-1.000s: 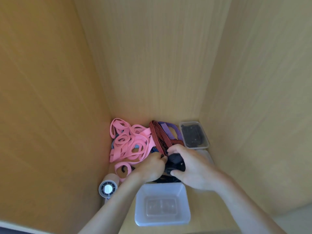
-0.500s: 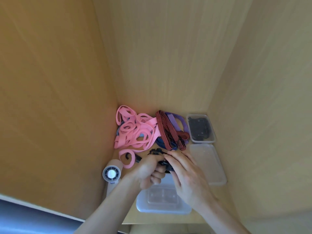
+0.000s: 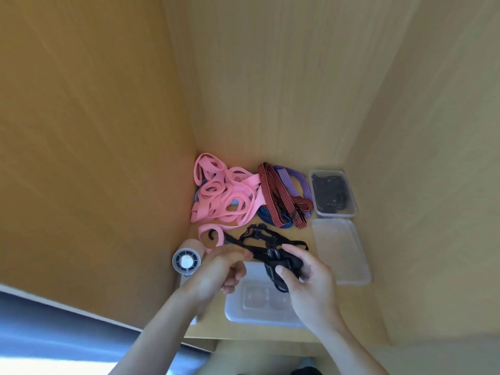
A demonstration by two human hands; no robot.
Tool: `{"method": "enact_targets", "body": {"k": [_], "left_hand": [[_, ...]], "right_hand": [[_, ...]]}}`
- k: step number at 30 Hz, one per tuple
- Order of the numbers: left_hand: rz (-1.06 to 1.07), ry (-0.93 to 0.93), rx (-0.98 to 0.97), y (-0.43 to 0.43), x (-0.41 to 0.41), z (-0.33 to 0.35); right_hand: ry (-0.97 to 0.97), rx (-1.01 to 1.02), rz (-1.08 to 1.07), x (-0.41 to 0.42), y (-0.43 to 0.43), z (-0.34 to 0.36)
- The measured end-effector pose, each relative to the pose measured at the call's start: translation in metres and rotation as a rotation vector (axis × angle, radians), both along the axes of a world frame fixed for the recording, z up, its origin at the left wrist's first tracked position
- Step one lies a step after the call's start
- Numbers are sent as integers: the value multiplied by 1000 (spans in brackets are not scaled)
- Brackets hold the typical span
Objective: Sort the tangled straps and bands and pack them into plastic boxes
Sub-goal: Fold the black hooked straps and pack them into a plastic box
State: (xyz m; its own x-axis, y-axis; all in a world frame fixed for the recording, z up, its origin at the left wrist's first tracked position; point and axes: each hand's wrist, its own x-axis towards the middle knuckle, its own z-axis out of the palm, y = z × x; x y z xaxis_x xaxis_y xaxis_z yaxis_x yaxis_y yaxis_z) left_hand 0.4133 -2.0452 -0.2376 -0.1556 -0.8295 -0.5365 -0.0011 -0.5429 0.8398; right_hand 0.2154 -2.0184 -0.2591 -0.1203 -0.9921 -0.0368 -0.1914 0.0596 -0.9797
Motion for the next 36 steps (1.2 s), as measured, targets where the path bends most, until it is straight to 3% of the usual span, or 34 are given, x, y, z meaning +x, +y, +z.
{"method": "enact_targets", "body": {"k": [2, 4, 7, 9, 14, 22, 25, 28, 36], "left_hand": [[29, -100, -156, 11, 4, -5], [22, -264, -346, 24, 9, -14], [-185, -625, -647, 42, 15, -29], [-316, -740, -751, 49, 17, -38], [-324, -765, -770, 60, 13, -59], [-209, -769, -818, 64, 4, -65], [-210, -785, -824, 64, 2, -64], [-208, -778, -794, 67, 2, -64], [-185, -808, -727, 69, -1, -68]], "right_hand": [[-199, 150, -6, 0, 0, -2], [-256, 222, -8, 0, 2, -4], [-332, 287, -23, 5, 5, -7], [-353, 331, -26, 8, 6, -11], [-236, 386, 8, 17, 8, -23], [347, 297, 131, 44, 3, -25], [561, 165, 203, 58, 6, -23], [564, 102, 220, 63, 7, -21], [460, 244, 450, 29, 0, -24]]}}
